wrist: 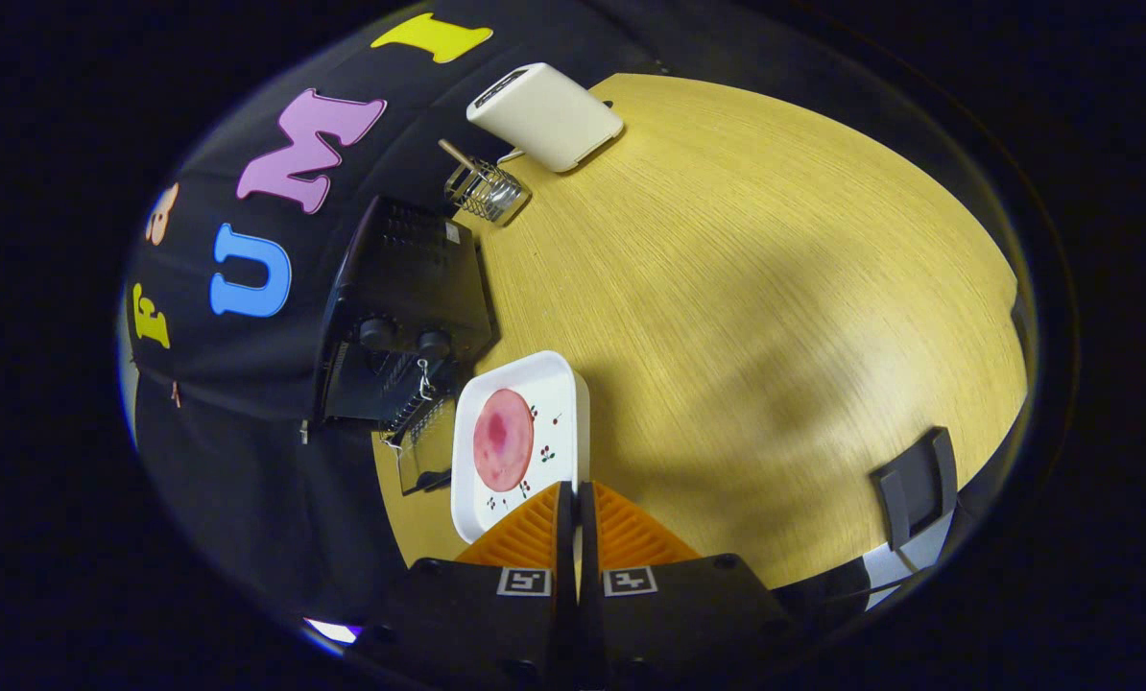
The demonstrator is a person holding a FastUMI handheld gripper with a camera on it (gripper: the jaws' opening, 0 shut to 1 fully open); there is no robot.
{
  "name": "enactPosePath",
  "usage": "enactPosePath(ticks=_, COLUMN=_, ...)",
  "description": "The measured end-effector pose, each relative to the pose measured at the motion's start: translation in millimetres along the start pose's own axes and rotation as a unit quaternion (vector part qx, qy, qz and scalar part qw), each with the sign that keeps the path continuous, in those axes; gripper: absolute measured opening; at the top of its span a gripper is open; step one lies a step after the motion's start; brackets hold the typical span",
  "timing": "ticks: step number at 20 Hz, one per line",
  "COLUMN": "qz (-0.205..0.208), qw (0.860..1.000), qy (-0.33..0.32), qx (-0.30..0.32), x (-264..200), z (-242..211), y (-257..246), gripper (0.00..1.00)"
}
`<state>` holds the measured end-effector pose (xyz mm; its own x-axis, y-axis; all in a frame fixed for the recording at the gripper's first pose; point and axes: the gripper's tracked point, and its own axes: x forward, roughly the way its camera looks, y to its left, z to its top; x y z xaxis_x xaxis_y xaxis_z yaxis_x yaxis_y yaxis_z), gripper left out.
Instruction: Open the toaster oven, put the food inside, and close the toaster oven door.
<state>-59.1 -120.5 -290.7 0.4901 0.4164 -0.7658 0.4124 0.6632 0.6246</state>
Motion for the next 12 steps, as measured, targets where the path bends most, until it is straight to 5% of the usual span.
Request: enactPosePath(ticks=12, qz=0.065, qw=0.994, qy=-0.048, qx=0.067, x=-24.7, z=-48.0, y=67.3, gripper=0.05)
